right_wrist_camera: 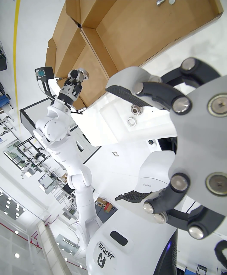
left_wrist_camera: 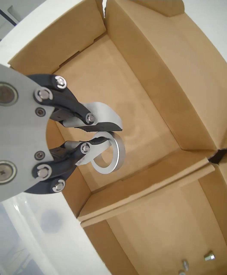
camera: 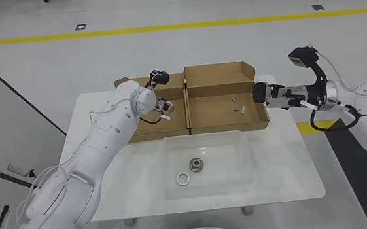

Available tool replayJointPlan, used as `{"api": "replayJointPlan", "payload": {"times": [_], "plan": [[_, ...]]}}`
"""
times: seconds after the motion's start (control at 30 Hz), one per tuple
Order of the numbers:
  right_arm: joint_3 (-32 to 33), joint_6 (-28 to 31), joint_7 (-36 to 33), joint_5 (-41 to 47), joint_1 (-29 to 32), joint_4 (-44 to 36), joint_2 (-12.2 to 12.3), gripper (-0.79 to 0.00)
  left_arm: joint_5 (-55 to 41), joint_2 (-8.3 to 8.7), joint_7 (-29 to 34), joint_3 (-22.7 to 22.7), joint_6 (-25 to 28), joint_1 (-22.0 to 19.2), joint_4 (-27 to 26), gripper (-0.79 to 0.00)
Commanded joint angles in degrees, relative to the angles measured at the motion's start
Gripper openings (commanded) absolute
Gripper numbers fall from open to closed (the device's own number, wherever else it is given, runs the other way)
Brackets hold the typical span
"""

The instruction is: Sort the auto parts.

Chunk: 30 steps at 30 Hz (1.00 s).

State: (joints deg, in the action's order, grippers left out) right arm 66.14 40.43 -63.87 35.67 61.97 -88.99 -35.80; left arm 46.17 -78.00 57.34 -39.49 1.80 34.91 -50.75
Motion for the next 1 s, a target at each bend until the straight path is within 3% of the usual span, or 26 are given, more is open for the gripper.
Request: {"api": "replayJointPlan", "payload": {"times": [0.0, 0.3, 0.57, 0.8, 0.83, 0.93, 0.97], "plan": [[0.0, 0.0, 0.0, 0.0, 0.0, 0.0, 0.0, 0.0, 0.0, -1.39, -0.1, 2.0, -0.5, -1.2, 3.5, -0.785], [0.0, 0.0, 0.0, 0.0, 0.0, 0.0, 0.0, 0.0, -0.3, -6.52, -2.0, 6.9, -0.7, -4.7, 14.2, -0.785], [0.0, 0.0, 0.0, 0.0, 0.0, 0.0, 0.0, 0.0, -0.8, -10.0, -2.9, 8.9, 0.4, -6.4, 21.1, -0.785], [0.0, 0.0, 0.0, 0.0, 0.0, 0.0, 0.0, 0.0, -1.4, -12.08, -3.7, 9.2, 1.8, -7.8, 25.6, -0.48], [0.0, 0.0, 0.0, 0.0, 0.0, 0.0, 0.0, 0.0, -1.6, -12.31, -3.9, 9.2, 2.2, -7.9, 26.1, -0.416], [0.0, 0.0, 0.0, 0.0, 0.0, 0.0, 0.0, 0.0, -1.9, -12.88, -4.2, 9.0, 3.0, -8.4, 27.5, -0.126], [0.0, 0.0, 0.0, 0.0, 0.0, 0.0, 0.0, 0.0, -2.0, -13.04, -4.4, 9.0, 3.1, -8.5, 28.0, -0.108]]}}
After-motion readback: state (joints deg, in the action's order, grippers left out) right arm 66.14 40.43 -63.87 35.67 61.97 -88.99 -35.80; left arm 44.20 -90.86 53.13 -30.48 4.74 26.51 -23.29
